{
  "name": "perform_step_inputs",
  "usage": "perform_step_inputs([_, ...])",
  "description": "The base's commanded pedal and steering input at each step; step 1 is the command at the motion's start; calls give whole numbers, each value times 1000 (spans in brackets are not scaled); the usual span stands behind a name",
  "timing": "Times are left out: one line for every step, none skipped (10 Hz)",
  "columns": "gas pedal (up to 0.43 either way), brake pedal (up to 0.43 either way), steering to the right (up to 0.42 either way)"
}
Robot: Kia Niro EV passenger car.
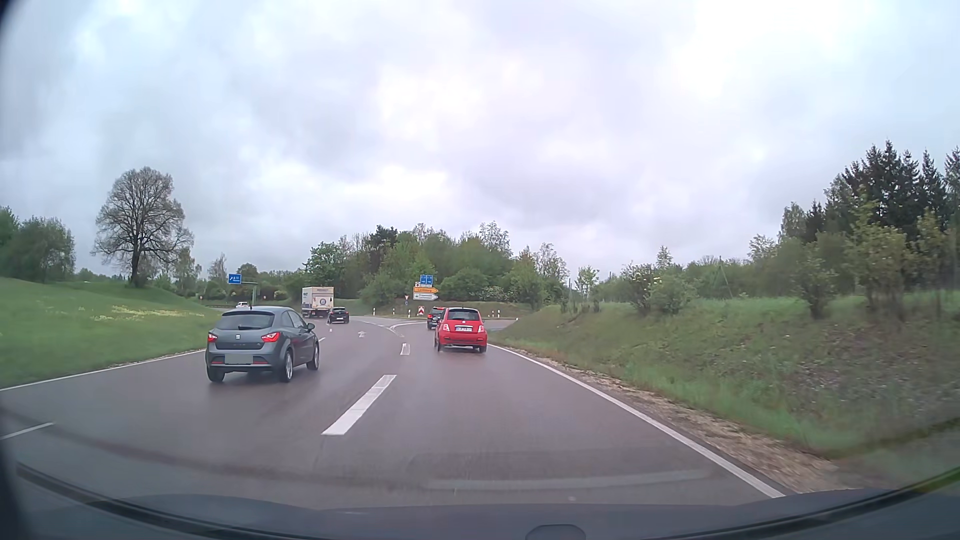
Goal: Follow the waypoints while adhering to traffic rules and regulations
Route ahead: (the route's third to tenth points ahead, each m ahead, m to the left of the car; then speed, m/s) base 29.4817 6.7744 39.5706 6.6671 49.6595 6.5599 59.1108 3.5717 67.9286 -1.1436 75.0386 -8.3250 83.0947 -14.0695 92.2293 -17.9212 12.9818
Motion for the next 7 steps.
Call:
perform_step_inputs([67,0,-38])
perform_step_inputs([67,0,-38])
perform_step_inputs([67,0,-38])
perform_step_inputs([67,0,-38])
perform_step_inputs([79,0,-38])
perform_step_inputs([118,0,-37])
perform_step_inputs([130,0,-37])
